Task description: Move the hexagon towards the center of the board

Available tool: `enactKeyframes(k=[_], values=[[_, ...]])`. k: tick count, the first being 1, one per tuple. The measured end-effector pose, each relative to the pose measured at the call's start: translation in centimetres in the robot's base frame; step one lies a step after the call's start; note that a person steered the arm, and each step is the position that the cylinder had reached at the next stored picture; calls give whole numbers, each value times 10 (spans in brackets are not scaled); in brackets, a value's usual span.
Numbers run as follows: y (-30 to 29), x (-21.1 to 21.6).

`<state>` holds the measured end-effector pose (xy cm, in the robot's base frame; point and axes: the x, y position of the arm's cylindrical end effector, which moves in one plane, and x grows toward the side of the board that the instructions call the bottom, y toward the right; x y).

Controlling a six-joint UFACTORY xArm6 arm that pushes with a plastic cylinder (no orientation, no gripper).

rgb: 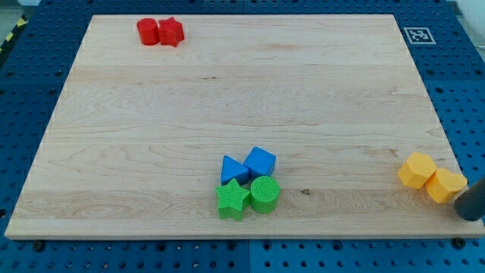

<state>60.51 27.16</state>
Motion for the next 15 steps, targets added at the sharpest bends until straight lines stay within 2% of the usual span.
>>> enactKeyframes(k=[2, 5, 9, 10, 11, 13, 14, 15], values=[[-9, -54], [-95, -85], [-124, -81], [-128, -98], [-160, -79], [-240, -96], [-279, -132], [-230, -131]])
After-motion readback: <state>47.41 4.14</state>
